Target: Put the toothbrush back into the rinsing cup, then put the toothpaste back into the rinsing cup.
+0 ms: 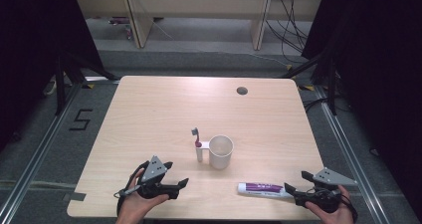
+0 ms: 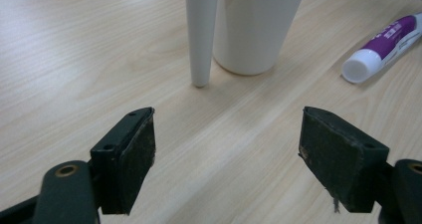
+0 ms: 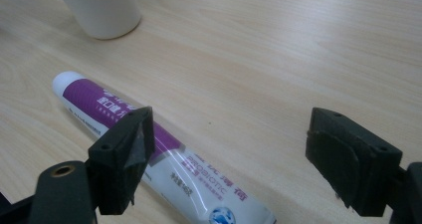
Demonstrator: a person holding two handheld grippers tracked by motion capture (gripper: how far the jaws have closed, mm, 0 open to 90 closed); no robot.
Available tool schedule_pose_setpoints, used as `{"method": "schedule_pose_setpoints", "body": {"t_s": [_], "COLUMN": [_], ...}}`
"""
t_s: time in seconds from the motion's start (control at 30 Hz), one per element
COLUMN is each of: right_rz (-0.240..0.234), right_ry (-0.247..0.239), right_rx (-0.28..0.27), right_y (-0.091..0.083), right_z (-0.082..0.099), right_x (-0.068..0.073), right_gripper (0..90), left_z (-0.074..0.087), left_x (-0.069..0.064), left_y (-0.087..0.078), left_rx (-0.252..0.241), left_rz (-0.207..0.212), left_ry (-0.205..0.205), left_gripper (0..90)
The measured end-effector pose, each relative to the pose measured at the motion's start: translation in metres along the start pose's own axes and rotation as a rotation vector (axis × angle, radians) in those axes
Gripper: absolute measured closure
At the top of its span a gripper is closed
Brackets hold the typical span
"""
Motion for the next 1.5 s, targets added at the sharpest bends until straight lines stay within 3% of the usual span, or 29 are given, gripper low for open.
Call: {"method": "schedule_pose_setpoints", "body": {"t_s": [0.07,0.1,0.17,0.23,0.27,0.33,0.37,0.43,0.47,0.5,0.6,0.63,0.7,0.8,0.83,0.9,0.93,1.0,1.1,1.17,1.2,1.23,1.33,1.5], "right_rz": [0.000,-0.007,-0.005,-0.006,-0.010,-0.007,-0.003,-0.005,-0.008,-0.012,-0.018,-0.022,-0.013,-0.018,-0.030,-0.029,-0.029,-0.044,-0.044,-0.049,-0.063,-0.065,-0.063,-0.072], "right_ry": [0.007,0.040,0.005,0.009,0.042,0.012,0.011,0.014,0.013,0.007,0.024,0.013,0.033,0.001,0.033,0.008,0.035,0.034,0.017,-0.014,0.002,-0.014,-0.031,-0.003], "right_rx": [-0.003,0.001,-0.002,0.002,0.000,-0.010,-0.012,-0.013,-0.011,-0.010,-0.018,-0.020,-0.016,-0.013,-0.013,-0.018,-0.011,-0.003,-0.008,-0.007,-0.004,0.005,0.017,0.050], "right_y": [-0.001,-0.002,-0.004,-0.006,-0.006,-0.008,-0.009,-0.010,-0.011,-0.011,-0.012,-0.013,-0.014,-0.014,-0.014,-0.014,-0.014,-0.014,-0.014,-0.014,-0.014,-0.015,-0.017,-0.019], "right_z": [0.001,0.002,0.002,0.003,0.004,0.004,0.005,0.005,0.005,0.005,0.006,0.006,0.007,0.006,0.007,0.006,0.007,0.008,0.007,0.007,0.007,0.008,0.008,0.012], "right_x": [0.000,0.003,0.001,0.002,0.005,0.003,0.004,0.005,0.005,0.005,0.008,0.009,0.011,0.012,0.018,0.017,0.020,0.023,0.023,0.023,0.026,0.026,0.029,0.033], "right_gripper": [20.2,20.2,20.2,20.2,20.2,20.1,20.2,20.1,20.1,20.1,20.2,20.1,20.1,20.2,20.4,20.6,21.0,22.3,26.2,34.7,39.5,44.1,56.8,70.7], "left_z": [0.004,0.007,0.011,0.014,0.017,0.022,0.024,0.028,0.030,0.029,0.029,0.030,0.031,0.033,0.033,0.033,0.033,0.032,0.033,0.034,0.035,0.036,0.035,0.036], "left_x": [0.000,0.000,0.001,0.001,0.000,0.001,0.002,0.003,0.004,0.004,0.006,0.008,0.008,0.008,0.008,0.006,0.006,0.007,0.007,0.007,0.008,0.008,0.006,0.006], "left_y": [0.000,0.000,0.000,0.001,0.001,0.001,0.001,0.001,0.000,0.000,-0.002,-0.004,-0.004,-0.004,-0.003,-0.002,-0.002,-0.002,-0.002,-0.001,-0.002,-0.002,-0.002,-0.002], "left_rx": [0.006,0.013,0.022,0.027,0.030,0.039,0.049,0.053,0.065,0.049,0.046,0.058,0.052,0.064,0.058,0.049,0.056,0.051,0.045,0.054,0.072,0.072,0.064,0.077], "left_rz": [0.002,-0.002,-0.006,-0.003,-0.006,0.000,0.002,-0.006,-0.010,-0.012,-0.022,-0.027,-0.033,-0.024,-0.029,-0.025,-0.027,-0.029,-0.034,-0.030,-0.034,-0.033,-0.027,-0.022], "left_ry": [-0.006,-0.006,-0.005,-0.006,-0.019,-0.012,0.004,-0.012,0.000,-0.018,-0.018,0.001,-0.012,0.007,0.002,-0.005,0.000,0.002,-0.001,0.006,0.027,0.031,0.022,0.039], "left_gripper": [21.8,21.8,21.8,21.7,21.6,21.3,21.2,21.2,21.2,21.2,21.2,21.2,21.2,21.2,21.2,21.2,21.2,21.2,21.2,21.2,21.2,21.3,21.7,22.2]}}
Point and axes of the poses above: each handheld gripper's, and its own axes: y roughly forward along the jaws, z roughly out of its underside, x roughly to its left, the point moved 8 cm from there along y, roughly forward along the jaws, and after that the axes turned 7 degrees about -z, right-handed, at the moved point
